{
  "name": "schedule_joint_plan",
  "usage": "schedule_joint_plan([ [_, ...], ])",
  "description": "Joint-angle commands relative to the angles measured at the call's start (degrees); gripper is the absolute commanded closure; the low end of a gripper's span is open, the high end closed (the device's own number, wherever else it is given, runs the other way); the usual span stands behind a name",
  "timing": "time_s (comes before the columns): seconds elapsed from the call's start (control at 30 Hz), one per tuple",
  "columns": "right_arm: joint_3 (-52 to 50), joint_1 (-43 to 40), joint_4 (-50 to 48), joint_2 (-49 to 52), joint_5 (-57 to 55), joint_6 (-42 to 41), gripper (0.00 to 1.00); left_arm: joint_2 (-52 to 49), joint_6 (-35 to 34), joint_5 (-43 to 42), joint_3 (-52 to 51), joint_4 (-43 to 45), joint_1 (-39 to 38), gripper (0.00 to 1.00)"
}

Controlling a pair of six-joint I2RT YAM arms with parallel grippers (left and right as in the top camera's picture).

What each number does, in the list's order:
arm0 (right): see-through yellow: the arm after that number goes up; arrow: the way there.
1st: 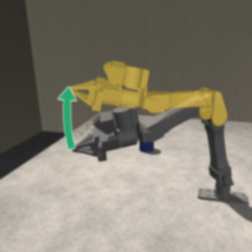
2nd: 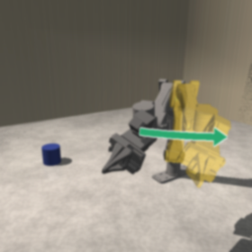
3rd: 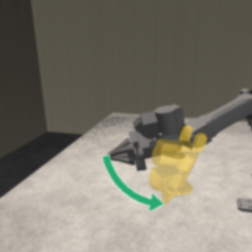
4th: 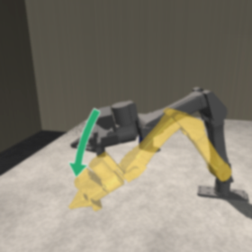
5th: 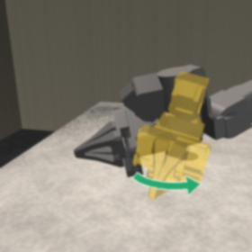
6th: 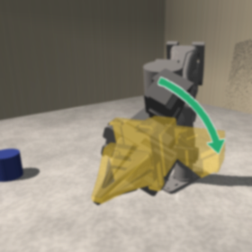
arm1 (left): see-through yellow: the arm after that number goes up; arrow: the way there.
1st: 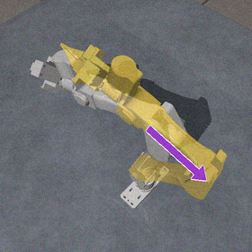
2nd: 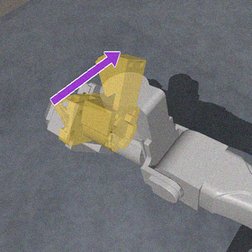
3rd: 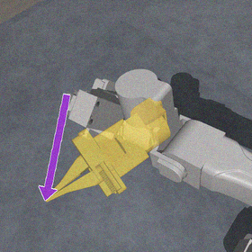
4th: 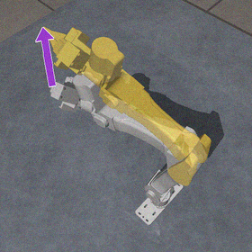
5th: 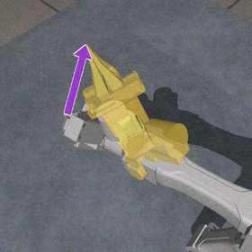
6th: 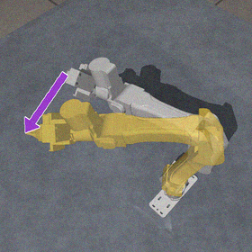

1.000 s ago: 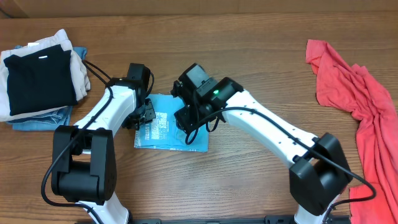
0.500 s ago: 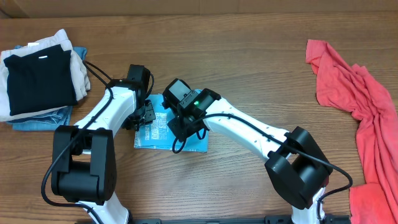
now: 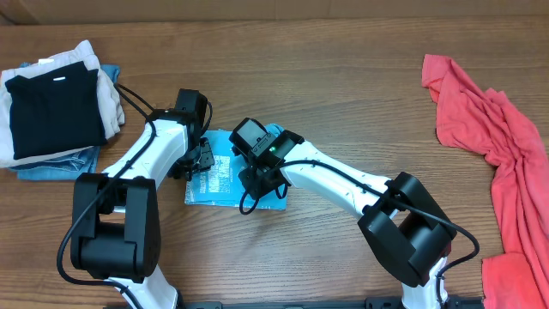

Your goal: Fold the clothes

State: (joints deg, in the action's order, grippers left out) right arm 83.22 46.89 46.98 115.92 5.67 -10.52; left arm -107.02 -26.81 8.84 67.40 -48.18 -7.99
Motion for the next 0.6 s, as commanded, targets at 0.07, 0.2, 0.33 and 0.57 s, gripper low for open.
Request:
schedule_joint_plan([
  [0.07, -0.39, 0.02, -0.26, 0.15, -0.22, -0.83, 0.92, -0.55, 1.09, 0.35, -1.38, -0.39, 0.20, 0.63],
  [0.2, -0.39, -0.02, 0.72, 0.15, -2.58, -4.61, 0.95, -0.55, 1.09, 0.33, -1.38, -0.39, 0.20, 0.63],
  [0.33, -0.39, -0.68, 3.10, 0.15, -7.08, -11.04, 0.96, -0.55, 1.11, 0.35, -1.38, -0.44, 0.20, 0.63],
  [0.57, -0.39, -1.60, 8.57, 0.15, -16.68, -24.37, 0.96, -0.55, 1.09, 0.33, -1.38, -0.42, 0.20, 0.62],
])
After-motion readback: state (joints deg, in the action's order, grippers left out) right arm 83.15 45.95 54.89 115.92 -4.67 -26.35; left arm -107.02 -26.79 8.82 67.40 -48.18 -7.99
